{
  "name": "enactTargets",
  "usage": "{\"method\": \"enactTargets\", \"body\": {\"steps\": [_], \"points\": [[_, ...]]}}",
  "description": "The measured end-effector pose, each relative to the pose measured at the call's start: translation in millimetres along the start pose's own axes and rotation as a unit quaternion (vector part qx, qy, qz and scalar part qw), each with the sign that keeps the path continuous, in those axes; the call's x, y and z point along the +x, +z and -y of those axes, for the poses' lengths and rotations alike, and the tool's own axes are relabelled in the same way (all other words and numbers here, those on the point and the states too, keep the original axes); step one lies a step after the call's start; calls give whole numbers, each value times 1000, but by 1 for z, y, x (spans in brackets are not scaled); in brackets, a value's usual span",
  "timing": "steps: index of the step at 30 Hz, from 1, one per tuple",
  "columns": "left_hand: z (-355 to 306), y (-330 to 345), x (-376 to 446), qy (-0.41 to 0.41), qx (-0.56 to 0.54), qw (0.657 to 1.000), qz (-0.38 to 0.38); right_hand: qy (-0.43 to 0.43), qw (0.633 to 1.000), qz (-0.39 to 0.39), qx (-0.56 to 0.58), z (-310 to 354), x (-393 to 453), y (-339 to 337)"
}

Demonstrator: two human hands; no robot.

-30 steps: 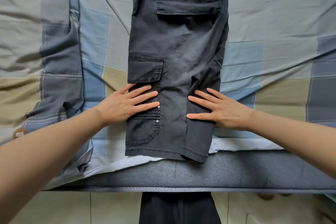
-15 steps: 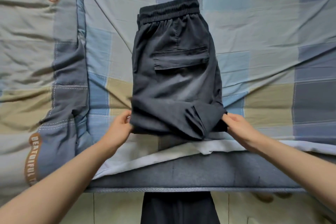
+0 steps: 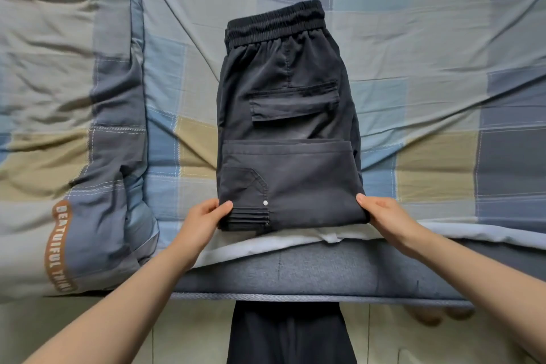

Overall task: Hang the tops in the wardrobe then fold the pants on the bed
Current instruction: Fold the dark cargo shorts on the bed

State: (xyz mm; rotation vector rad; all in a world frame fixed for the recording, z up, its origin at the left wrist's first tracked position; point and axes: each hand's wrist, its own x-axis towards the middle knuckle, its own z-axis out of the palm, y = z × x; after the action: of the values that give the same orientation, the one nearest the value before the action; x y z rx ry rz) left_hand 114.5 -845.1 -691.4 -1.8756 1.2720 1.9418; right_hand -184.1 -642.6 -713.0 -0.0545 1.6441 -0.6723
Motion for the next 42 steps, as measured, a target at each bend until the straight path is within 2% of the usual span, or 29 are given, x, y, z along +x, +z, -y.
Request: {"method": "enactTargets", "body": {"steps": [3, 5, 6, 7, 8, 9, 10, 11, 12, 13, 14, 15, 16, 17, 18, 22, 26, 28, 30, 31, 34, 35, 36, 37, 38, 40, 41, 42], "points": [[11, 8, -12, -5, 31, 999, -9, 12, 994, -13, -104, -5, -9, -2], [15, 11, -19, 17, 83, 995, -45, -47, 967, -53, -245, 1, -14, -11], [17, 9, -21, 37, 130, 988, -75, -95, 941, -92, -311, 6, -18, -15], [18, 5, -23, 73, 186, 974, -107, -154, 899, -149, -383, 12, -19, -20], [17, 0, -25, 132, 259, 947, -138, -230, 839, -180, -459, 19, -20, -25], [15, -6, -26, 217, 349, 899, -152, -314, 760, -185, -537, 27, -21, -28], [13, -11, -25, 308, 453, 823, -149, -391, 668, -162, -612, 33, -22, -30], [9, -16, -22, 383, 553, 730, -121, -443, 576, -112, -677, 38, -20, -31], [6, -21, -17, 435, 638, 632, -72, -470, 499, -63, -725, 42, -17, -30], [4, -24, -11, 464, 698, 545, -30, -474, 442, -22, -761, 45, -13, -30], [2, -26, -3, 473, 737, 483, 2, -470, 392, 2, -791, 48, -8, -29], [0, -28, 6, 473, 762, 442, 24, -459, 348, 10, -817, 50, -1, -28], [-4, -27, 15, 468, 779, 415, 32, -451, 311, 3, -837, 53, 7, -27], [-9, -27, 24, 461, 790, 402, 35, -442, 286, -13, -850, 58, 16, -26], [-15, -25, 34, 457, 794, 400, 35, -438, 275, -29, -855, 64, 26, -23], [-34, -20, 64, 436, 796, 419, 33, -427, 271, -28, -863, 86, 54, -17], [-32, -23, 68, 451, 790, 415, 22, -401, 305, -1, -864, 94, 53, -19], [-33, -23, 60, 442, 777, 447, 27, -392, 329, 24, -859, 97, 47, -18], [-35, -24, 50, 418, 758, 496, 69, -403, 355, 40, -842, 98, 33, -17], [-33, -23, 46, 383, 744, 536, 115, -402, 376, 50, -834, 94, 24, -16], [-31, -14, 17, 230, 635, 683, 279, -376, 450, 116, -802, 69, -7, -13], [-30, -10, 7, 180, 580, 724, 327, -354, 492, 174, -776, 56, -17, -14], [-29, -9, -2, 134, 523, 757, 368, -286, 564, 251, -733, 51, -31, -15], [-26, -11, -9, 94, 464, 783, 404, -235, 649, 293, -662, 44, -40, -17], [-22, -14, -16, 62, 406, 807, 424, -188, 737, 287, -582, 42, -50, -17], [-12, -25, -26, 20, 282, 881, 380, -122, 885, 157, -422, 43, -62, -16], [-8, -30, -28, -4, 216, 920, 325, -85, 935, 70, -338, 40, -60, -14], [-5, -31, -27, -29, 143, 950, 277, -60, 964, -3, -260, 40, -60, -11]]}}
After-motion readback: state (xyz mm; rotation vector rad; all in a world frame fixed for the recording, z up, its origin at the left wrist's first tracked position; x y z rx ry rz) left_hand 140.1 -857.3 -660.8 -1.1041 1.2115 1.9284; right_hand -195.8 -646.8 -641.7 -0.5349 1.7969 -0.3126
